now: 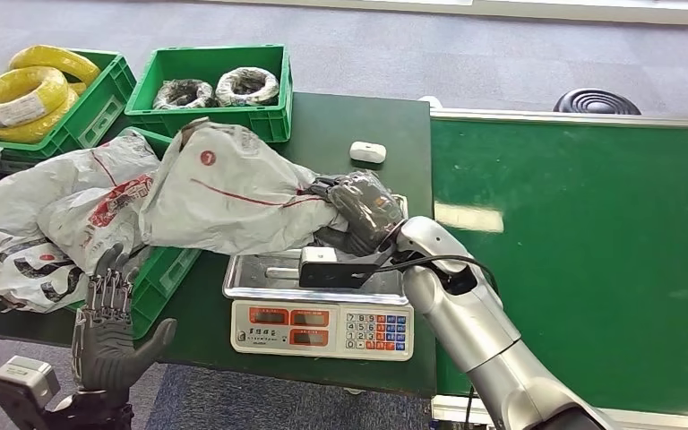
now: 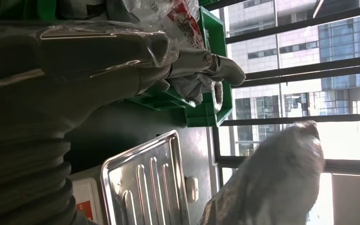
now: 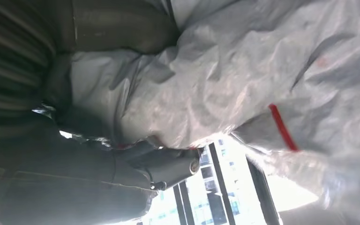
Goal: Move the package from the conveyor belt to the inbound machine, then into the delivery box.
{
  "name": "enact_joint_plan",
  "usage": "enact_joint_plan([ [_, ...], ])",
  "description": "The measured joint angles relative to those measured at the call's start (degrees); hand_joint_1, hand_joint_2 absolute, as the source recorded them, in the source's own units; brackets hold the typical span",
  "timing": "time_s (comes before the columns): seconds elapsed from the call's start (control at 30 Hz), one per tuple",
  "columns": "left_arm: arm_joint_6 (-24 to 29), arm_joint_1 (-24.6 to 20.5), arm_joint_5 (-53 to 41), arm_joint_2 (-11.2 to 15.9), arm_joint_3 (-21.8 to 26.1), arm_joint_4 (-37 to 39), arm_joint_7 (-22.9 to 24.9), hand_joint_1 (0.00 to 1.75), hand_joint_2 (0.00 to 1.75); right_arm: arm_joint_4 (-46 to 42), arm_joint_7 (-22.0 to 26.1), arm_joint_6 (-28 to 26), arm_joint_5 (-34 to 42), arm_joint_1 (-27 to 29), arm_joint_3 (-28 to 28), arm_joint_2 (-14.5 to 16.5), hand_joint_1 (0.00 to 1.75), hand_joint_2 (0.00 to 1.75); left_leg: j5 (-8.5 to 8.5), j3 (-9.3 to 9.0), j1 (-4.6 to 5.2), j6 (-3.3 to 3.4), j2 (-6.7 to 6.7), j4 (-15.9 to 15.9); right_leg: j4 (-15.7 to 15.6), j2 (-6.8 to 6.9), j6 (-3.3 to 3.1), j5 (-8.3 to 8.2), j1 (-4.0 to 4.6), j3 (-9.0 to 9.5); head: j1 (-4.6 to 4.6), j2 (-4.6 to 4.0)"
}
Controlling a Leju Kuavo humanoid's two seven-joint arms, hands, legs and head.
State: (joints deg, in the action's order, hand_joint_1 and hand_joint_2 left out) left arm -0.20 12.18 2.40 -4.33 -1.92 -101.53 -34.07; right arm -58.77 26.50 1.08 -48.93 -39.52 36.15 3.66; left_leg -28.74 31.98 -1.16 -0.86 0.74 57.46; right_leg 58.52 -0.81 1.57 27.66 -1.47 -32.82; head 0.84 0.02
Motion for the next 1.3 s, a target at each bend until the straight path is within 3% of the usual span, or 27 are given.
enact_joint_plan([
  [0.2,0.6,-0.1,-7.1,-2.2,4.6,-1.0,2.4,0.00,1.75,-0.6,-2.1,-4.3,-3.0,2.7,2.8,-0.2,0.00,1.75,-0.01,0.00,0.00,0.01,0.02,0.0,0.0,0.01,0.00,0.00,0.00,-0.02,0.01,0.00],
  [0.33,4.3,-1.2,-18.3,-2.9,6.3,-3.2,4.4,0.00,1.75,-1.5,-3.7,-6.1,-4.6,5.2,3.0,-1.3,0.00,1.75,-0.01,-0.02,0.00,0.01,0.02,0.0,0.0,0.01,0.00,-0.01,0.01,-0.02,0.00,0.00],
  [0.43,7.1,-3.6,-23.8,-2.3,6.1,-4.6,6.0,0.00,1.75,-2.2,-3.2,-7.1,-4.2,7.2,2.8,-2.6,0.00,1.75,-0.01,-0.04,0.00,0.01,0.04,0.0,0.0,0.02,0.00,-0.01,0.01,-0.01,0.00,0.00],
  [0.5,8.0,-6.1,-26.0,-0.5,5.0,-4.4,7.0,0.00,1.75,-2.7,-2.2,-8.2,-3.1,8.2,2.8,-3.7,0.00,1.75,0.00,-0.05,0.00,0.01,0.05,0.0,0.0,0.03,0.00,-0.02,0.00,-0.01,0.01,0.00],
  [0.63,6.9,-12.9,-32.8,3.4,-0.1,-0.5,10.1,0.00,1.75,-4.5,0.7,-10.8,0.3,10.1,2.3,-5.9,0.00,1.75,0.01,-0.09,0.00,0.00,0.13,0.0,-0.1,0.05,-0.02,-0.05,0.00,0.04,0.00,0.00],
  [0.77,4.7,-20.2,-39.4,5.0,-7.2,6.4,14.4,0.00,1.75,-8.6,5.3,-16.2,6.2,13.5,0.8,-7.3,0.00,1.75,0.01,-0.07,0.02,0.01,0.12,0.1,-0.1,0.05,-0.01,-0.08,-0.02,0.00,0.01,0.00],
  [1.0,-1.4,-32.1,-43.3,4.6,-17.1,20.5,19.3,0.00,1.75,-17.9,10.0,-23.4,17.0,18.2,-3.2,-8.4,0.00,1.75,0.01,-0.02,0.03,0.01,0.03,0.1,-0.1,0.00,-0.01,-0.09,-0.03,-0.10,0.03,0.00],
  [1.1,-6.3,-38.3,-42.9,3.3,-21.7,30.4,19.7,0.00,1.75,-22.2,10.5,-27.4,21.5,19.2,-5.3,-9.2,0.00,1.75,0.02,0.00,0.03,0.01,0.05,0.1,-0.1,0.02,-0.02,-0.12,-0.03,-0.06,0.02,0.00],
  [1.2,-7.6,-43.1,-42.7,1.6,-25.4,38.2,19.8,0.00,1.75,-25.2,10.7,-30.1,23.1,20.0,-6.9,-10.3,0.00,1.75,0.01,-0.03,0.04,0.01,-0.12,0.1,-0.1,-0.11,-0.03,-0.19,-0.04,-0.07,0.01,0.00],
  [1.23,-7.5,-44.2,-42.9,1.3,-26.2,40.1,19.9,0.08,1.75,-25.8,11.0,-30.6,23.4,20.4,-7.2,-10.7,0.00,1.75,0.01,-0.03,0.04,0.01,-0.13,0.1,-0.1,-0.14,-0.03,-0.20,-0.04,-0.08,0.01,0.00],
  [1.3,-7.0,-46.3,-43.3,0.6,-27.6,43.6,20.3,0.94,1.75,-27.0,11.7,-31.7,24.4,21.1,-7.8,-11.3,0.00,1.75,0.01,-0.02,0.04,0.01,-0.09,0.1,-0.1,-0.14,-0.02,-0.20,-0.04,-0.10,0.02,0.00],
])
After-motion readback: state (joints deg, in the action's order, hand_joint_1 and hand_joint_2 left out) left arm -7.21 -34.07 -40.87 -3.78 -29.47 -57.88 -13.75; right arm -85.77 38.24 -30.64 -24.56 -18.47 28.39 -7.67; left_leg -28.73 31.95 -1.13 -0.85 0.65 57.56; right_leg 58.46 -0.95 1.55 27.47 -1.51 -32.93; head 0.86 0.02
